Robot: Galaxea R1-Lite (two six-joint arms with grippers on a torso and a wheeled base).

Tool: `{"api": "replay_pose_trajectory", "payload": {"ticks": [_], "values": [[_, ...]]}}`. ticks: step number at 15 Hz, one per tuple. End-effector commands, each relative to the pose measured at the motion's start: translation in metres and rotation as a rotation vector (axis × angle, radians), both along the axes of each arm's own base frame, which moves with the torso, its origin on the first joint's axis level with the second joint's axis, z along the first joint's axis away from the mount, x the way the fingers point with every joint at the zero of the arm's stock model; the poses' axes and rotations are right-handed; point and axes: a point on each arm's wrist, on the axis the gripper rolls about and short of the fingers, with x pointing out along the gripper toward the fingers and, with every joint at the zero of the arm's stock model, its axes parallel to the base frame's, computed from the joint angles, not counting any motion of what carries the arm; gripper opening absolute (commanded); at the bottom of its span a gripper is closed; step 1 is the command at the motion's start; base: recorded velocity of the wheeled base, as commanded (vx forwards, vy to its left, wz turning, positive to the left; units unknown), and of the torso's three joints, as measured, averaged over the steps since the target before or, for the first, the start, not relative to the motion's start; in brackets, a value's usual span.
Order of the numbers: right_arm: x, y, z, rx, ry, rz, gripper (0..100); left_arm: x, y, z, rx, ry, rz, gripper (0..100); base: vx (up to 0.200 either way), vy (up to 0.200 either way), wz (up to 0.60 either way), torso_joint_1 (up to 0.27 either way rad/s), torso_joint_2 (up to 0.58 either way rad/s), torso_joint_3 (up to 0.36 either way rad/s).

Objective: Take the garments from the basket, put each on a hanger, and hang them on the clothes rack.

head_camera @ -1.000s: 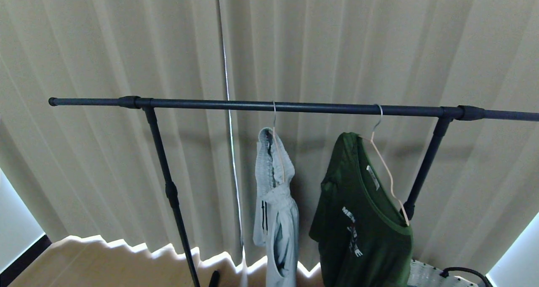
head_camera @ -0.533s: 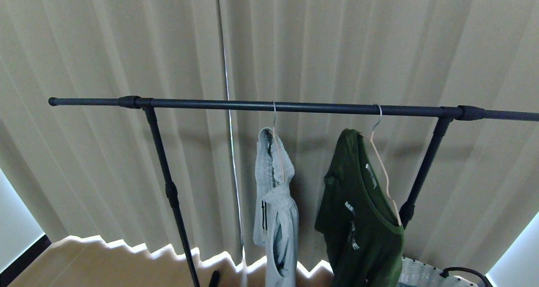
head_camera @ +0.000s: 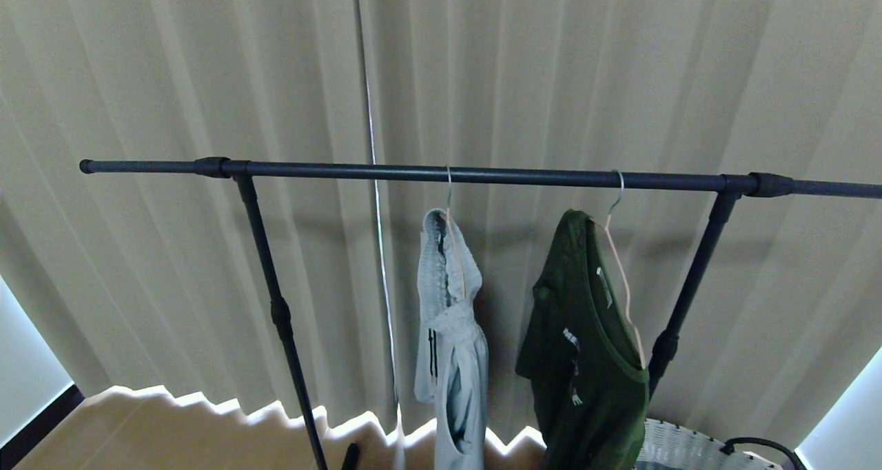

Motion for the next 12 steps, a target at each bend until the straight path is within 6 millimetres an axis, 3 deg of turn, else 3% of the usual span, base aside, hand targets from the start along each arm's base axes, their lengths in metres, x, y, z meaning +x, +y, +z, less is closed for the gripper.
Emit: {"api": "replay_pose_trajectory", "payload": {"ticks": [1, 12], "values": [[-0.0009, 0.001, -0.0019, 0.006, -0.006, 0.048, 100, 0.0002, 0.0, 0.0001, 0.0, 0.002, 0.001, 100, 0.0, 0.0, 0.0, 0.0, 0.0, 0.0], [-0.0008, 0.002, -0.0022, 0.001, -0.002, 0.093, 100, 0.0002, 0.0, 0.0001, 0.0, 0.002, 0.001, 100, 0.0, 0.0, 0.0, 0.0, 0.0, 0.0]]}}
